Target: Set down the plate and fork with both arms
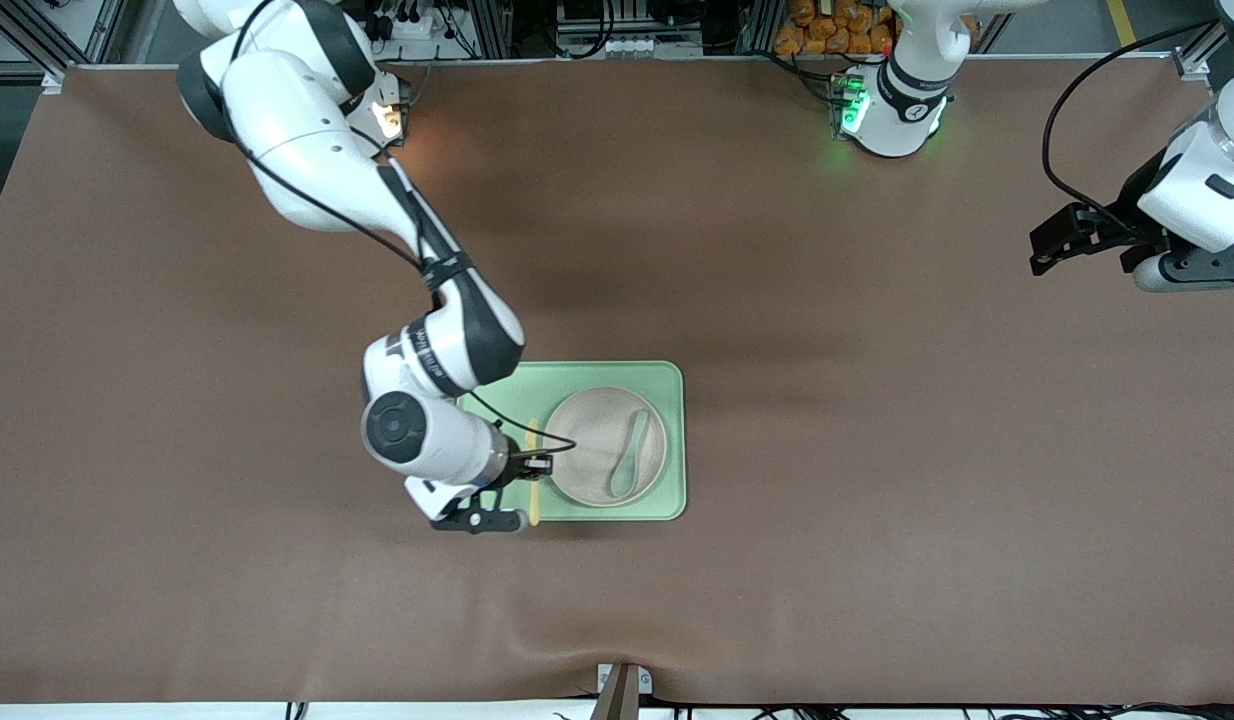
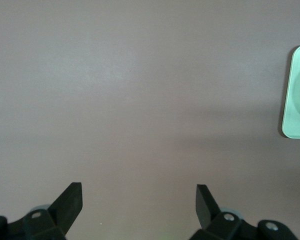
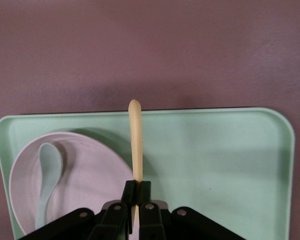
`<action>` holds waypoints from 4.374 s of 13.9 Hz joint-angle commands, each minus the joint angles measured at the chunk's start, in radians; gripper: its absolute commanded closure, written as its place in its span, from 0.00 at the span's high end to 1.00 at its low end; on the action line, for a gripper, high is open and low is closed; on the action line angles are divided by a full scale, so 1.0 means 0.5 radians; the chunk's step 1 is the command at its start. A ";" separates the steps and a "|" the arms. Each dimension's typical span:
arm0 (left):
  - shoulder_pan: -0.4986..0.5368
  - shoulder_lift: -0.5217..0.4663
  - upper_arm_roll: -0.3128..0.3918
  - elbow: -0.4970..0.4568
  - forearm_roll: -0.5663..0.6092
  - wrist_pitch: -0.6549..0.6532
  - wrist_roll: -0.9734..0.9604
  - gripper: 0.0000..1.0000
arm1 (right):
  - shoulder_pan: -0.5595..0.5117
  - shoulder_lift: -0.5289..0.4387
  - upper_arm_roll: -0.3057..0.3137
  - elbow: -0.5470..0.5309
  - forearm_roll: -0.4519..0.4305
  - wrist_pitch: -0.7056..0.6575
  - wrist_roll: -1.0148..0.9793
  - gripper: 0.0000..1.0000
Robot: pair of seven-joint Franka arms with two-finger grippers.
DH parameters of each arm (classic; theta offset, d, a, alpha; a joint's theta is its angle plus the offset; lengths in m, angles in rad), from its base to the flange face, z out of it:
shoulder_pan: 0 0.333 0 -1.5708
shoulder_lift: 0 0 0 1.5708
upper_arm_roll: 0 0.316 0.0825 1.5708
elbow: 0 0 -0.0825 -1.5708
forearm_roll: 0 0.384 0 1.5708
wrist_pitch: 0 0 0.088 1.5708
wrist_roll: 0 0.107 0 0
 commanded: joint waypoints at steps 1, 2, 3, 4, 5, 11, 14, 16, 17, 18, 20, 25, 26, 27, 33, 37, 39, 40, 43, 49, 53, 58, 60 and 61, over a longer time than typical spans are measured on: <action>0.014 -0.020 -0.007 -0.012 -0.020 -0.017 -0.027 1.00 | -0.152 -0.071 0.121 -0.085 0.074 -0.066 -0.084 0.00; 0.011 -0.020 -0.007 -0.012 -0.020 -0.017 -0.030 1.00 | -0.214 -0.114 0.161 -0.180 0.077 -0.060 -0.136 0.00; 0.011 -0.020 -0.007 -0.012 -0.020 -0.017 -0.027 1.00 | -0.275 -0.148 0.210 -0.269 0.077 -0.042 -0.176 0.00; 0.011 -0.020 -0.007 -0.012 -0.020 -0.017 -0.027 1.00 | -0.342 -0.160 0.268 -0.330 0.080 -0.033 -0.206 0.00; 0.011 -0.020 -0.007 -0.012 -0.020 -0.017 -0.027 1.00 | -0.416 -0.170 0.345 -0.374 0.080 -0.021 -0.231 0.00; 0.011 -0.020 -0.007 -0.016 -0.020 -0.017 -0.027 1.00 | -0.478 -0.268 0.456 -0.784 0.077 0.433 -0.299 0.00; 0.011 -0.020 -0.007 -0.016 -0.020 -0.017 -0.027 1.00 | -0.655 -0.323 0.612 -0.956 0.077 0.531 -0.403 0.00; 0.011 -0.020 -0.007 -0.016 -0.020 -0.017 -0.027 1.00 | -0.815 -0.332 0.762 -1.042 0.077 0.584 -0.446 0.00; 0.011 -0.020 -0.007 -0.016 -0.020 -0.017 -0.027 1.00 | -0.846 -0.332 0.802 -1.082 0.077 0.635 -0.449 0.00; 0.011 -0.020 -0.007 -0.016 -0.020 -0.017 -0.027 1.00 | -0.855 -0.329 0.815 -1.101 0.074 0.679 -0.458 0.00; 0.011 -0.020 -0.011 -0.016 -0.020 -0.017 -0.027 1.00 | -0.846 -0.320 0.815 -1.150 0.074 0.770 -0.461 0.00; 0.011 -0.023 -0.011 -0.012 -0.020 -0.011 -0.027 1.00 | -0.837 -0.314 0.815 -1.251 0.074 0.906 -0.523 0.00; 0.011 -0.023 -0.014 -0.012 -0.020 -0.011 -0.027 1.00 | -0.837 -0.314 0.815 -1.258 0.074 0.906 -0.523 0.00; 0.011 -0.026 -0.014 -0.012 -0.020 -0.011 -0.027 1.00 | -0.831 -0.311 0.815 -1.264 0.074 0.921 -0.523 0.00; 0.011 -0.026 -0.020 -0.009 -0.017 -0.002 -0.027 1.00 | -0.849 -0.311 0.815 -1.279 0.071 0.927 -0.587 0.62; 0.011 -0.023 -0.020 -0.009 -0.017 0.007 -0.027 1.00 | -0.846 -0.323 0.812 -1.184 0.062 0.885 -0.581 0.86; 0.011 -0.023 -0.020 -0.009 -0.017 0.007 -0.027 1.00 | -0.846 -0.329 0.803 -1.089 0.040 0.744 -0.572 0.92; 0.011 -0.023 -0.020 -0.009 -0.017 0.007 -0.027 1.00 | -0.840 -0.329 0.791 -1.028 0.022 0.640 -0.569 0.95; 0.011 -0.026 -0.020 -0.009 -0.017 0.007 -0.027 1.00 | -0.831 -0.329 0.775 -0.771 -0.235 0.260 -0.517 1.00; 0.011 -0.045 -0.026 -0.016 -0.020 0.093 -0.027 1.00 | -0.834 -0.378 0.754 -0.405 -0.368 -0.280 -0.458 1.00; 0.011 -0.134 -0.026 -0.058 -0.023 0.093 -0.027 1.00 | -0.825 -0.678 0.607 -0.395 -0.395 -0.471 -0.388 1.00; 0.011 -0.216 -0.029 -0.098 -0.023 0.093 -0.027 1.00 | -0.819 -0.998 0.466 -0.392 -0.368 -0.845 -0.305 1.00; 0.011 -0.235 -0.029 -0.101 -0.023 0.093 -0.027 1.00 | -0.797 -1.142 0.459 -0.405 -0.386 -0.992 -0.223 1.00; 0.011 -0.241 -0.029 -0.104 -0.023 0.090 -0.027 1.00 | -0.785 -1.218 0.459 -0.420 -0.389 -1.060 -0.137 1.00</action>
